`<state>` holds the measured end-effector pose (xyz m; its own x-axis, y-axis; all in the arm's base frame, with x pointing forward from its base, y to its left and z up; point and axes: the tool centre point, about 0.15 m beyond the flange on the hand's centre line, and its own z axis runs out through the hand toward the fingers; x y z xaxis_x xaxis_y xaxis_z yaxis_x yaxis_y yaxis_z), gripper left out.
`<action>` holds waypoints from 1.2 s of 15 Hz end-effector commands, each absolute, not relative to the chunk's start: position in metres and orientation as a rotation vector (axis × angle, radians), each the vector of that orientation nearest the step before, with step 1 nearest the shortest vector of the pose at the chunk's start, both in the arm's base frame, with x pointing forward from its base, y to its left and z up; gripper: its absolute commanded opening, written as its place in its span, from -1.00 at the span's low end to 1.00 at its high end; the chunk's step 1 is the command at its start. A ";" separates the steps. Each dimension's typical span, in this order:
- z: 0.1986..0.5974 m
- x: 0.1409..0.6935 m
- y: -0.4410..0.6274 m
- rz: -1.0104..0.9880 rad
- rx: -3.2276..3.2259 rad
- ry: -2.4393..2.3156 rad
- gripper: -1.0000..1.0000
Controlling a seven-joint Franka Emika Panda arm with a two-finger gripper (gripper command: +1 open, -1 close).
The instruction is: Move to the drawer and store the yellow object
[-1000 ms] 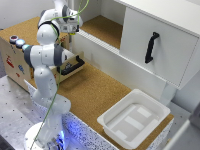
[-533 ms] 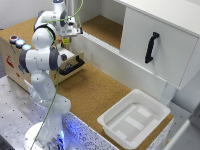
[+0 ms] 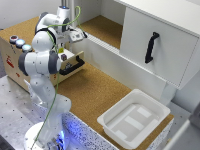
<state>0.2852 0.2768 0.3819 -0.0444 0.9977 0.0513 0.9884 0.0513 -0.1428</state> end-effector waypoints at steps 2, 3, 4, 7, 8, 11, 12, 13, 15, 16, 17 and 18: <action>0.347 0.228 0.285 -0.109 -1.954 -2.357 -1.00; 0.341 0.230 0.290 -0.111 -1.959 -2.359 -1.00; 0.337 0.234 0.294 -0.139 -1.972 -2.343 -1.00; 0.331 0.255 0.304 -0.204 -1.982 -2.202 -1.00; 0.329 0.260 0.305 -0.206 -1.998 -2.165 -1.00; 0.320 0.272 0.299 -0.179 -1.990 -2.014 -1.00; 0.315 0.272 0.296 -0.160 -1.984 -1.954 -1.00; 0.311 0.268 0.295 -0.140 -1.980 -1.947 1.00; 0.321 0.262 0.289 -0.183 -1.962 -1.953 1.00; 0.326 0.261 0.287 -0.201 -1.960 -1.951 1.00; 0.329 0.261 0.286 -0.210 -1.957 -1.955 1.00; 0.329 0.261 0.286 -0.210 -1.957 -1.955 1.00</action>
